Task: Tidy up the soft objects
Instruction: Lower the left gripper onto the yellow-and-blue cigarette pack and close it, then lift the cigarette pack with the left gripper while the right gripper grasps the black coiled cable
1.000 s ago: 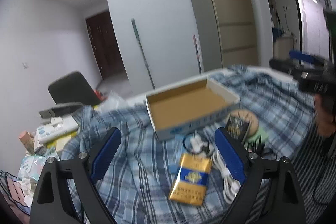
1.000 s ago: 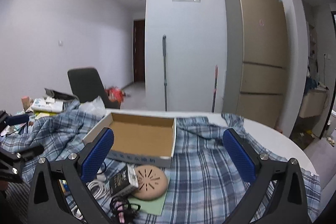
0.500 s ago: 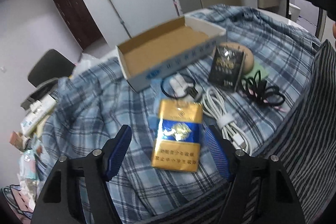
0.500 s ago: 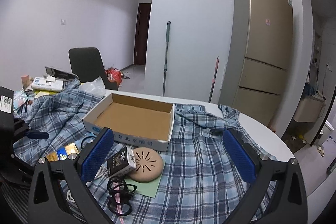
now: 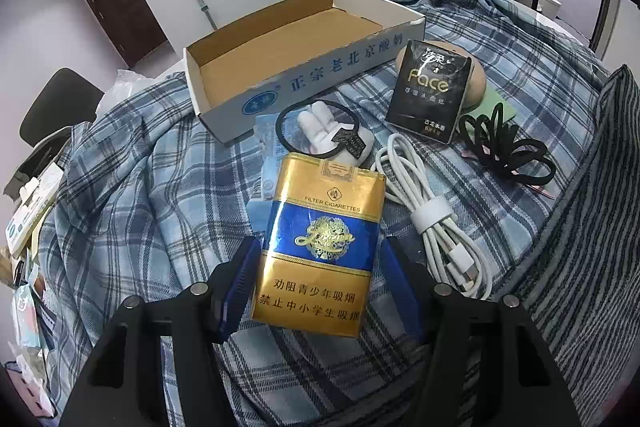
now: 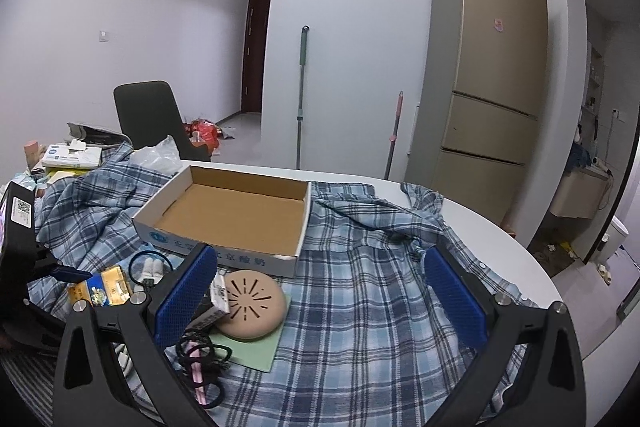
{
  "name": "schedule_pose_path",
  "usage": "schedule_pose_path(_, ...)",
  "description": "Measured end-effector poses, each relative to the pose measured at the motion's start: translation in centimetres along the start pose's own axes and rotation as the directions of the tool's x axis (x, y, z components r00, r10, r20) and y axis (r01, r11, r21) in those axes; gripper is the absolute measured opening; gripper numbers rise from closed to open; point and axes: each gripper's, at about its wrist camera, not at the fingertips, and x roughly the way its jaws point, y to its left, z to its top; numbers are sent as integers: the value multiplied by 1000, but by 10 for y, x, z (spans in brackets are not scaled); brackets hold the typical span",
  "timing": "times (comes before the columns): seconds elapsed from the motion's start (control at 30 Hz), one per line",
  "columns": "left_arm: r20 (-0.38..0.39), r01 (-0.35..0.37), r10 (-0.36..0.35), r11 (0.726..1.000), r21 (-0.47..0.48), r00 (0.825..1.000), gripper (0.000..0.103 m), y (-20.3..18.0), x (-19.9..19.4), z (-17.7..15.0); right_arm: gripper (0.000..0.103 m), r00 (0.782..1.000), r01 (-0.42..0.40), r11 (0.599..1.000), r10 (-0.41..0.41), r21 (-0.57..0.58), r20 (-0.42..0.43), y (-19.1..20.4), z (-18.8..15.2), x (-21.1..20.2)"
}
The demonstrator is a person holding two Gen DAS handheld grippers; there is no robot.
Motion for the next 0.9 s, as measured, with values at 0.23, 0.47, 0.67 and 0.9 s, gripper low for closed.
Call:
schedule_pose_path(0.23, 63, 30, -28, 999, -21, 998, 53, 3, -14, 1, 103, 999, -24, 1000, 24, 20, -44, -2, -5, 4)
schedule_pose_path(0.47, 224, 27, -7, 996, -88, 975, 53, 5, -67, -6, 103, 988, -107, 992, 115, 73, -103, 0, -9, 6)
schedule_pose_path(0.67, 334, 31, 38, 979, -199, 942, 53, 7, -104, -17, 97, 946, -223, 969, 241, 104, -216, 19, -23, 20)
schedule_pose_path(0.9, 367, 67, 24, 970, -232, 930, 53, 7, -113, -20, 77, 840, -330, 935, 355, 134, -410, 49, -54, 53)
